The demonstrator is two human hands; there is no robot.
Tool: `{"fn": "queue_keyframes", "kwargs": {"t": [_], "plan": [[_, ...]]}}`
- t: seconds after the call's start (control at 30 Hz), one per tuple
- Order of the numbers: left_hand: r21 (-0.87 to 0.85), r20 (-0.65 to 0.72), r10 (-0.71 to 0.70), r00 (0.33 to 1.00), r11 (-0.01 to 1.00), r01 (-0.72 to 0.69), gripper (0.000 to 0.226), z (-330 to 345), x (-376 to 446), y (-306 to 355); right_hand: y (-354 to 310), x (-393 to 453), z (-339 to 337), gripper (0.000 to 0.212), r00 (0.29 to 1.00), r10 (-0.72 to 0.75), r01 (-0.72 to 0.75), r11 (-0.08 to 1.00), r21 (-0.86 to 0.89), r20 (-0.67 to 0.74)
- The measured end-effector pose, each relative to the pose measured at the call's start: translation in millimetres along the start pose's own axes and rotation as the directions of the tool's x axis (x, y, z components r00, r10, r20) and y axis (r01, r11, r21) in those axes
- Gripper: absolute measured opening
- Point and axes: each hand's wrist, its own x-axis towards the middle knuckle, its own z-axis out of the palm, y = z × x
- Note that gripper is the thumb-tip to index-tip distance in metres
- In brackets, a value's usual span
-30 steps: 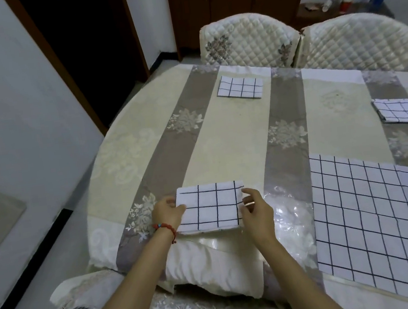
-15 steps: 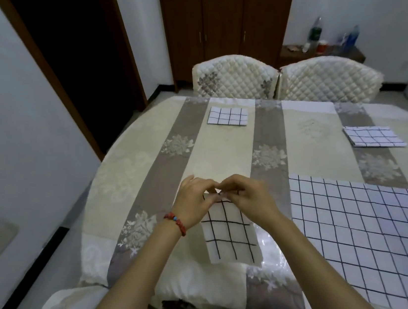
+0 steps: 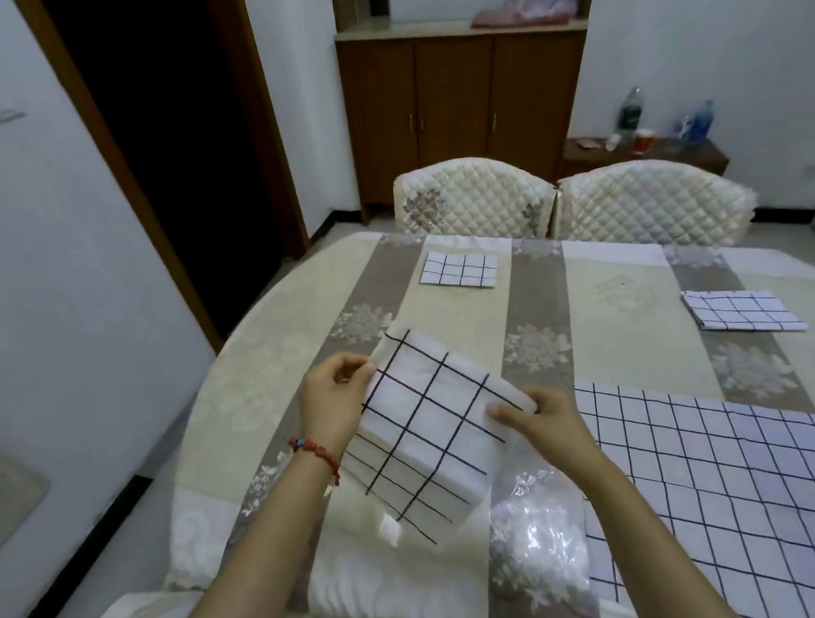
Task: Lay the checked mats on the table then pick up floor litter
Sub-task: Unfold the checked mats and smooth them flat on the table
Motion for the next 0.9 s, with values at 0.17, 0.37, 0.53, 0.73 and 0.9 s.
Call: {"fn": "queue_keyframes", "kwargs": {"t": [0.17, 0.37, 0.53, 0.73, 0.9], "plan": [[0.030, -0.113, -0.141, 0.984, 0.989, 0.145, 0.029, 4.8, -8.7, -2.7, -8.4, 8.1, 6.6, 0.032, 0.987, -0.065, 0.077, 0.994, 0.079, -0.150], [0.018, -0.033, -0.112, 0.993, 0.993, 0.113, 0.012, 23.7, -34.7, 12.2, -20.2, 8.5, 16.0, 0.024, 0.979, -0.106, 0.120, 0.990, 0.070, -0.177], [-0.197, 0.292, -0.391, 0.873, 0.869, 0.454, 0.035, 41.4, -50.8, 35.7, -22.7, 6.6, 26.9, 0.035, 0.974, -0.168, 0.155, 0.983, -0.095, -0.153], [-0.254, 0.383, -0.488, 0.785, 0.761, 0.597, 0.020, 40.6, -46.1, 39.3, -21.6, 3.1, 28.4, 0.033, 0.987, -0.157, 0.160, 0.968, -0.195, 0.034], [-0.267, 0.361, -0.457, 0.813, 0.784, 0.560, 0.021, 30.0, -41.2, 29.2, -20.6, 2.8, 21.9, 0.035, 0.987, -0.147, 0.156, 0.972, -0.178, 0.062]]}}
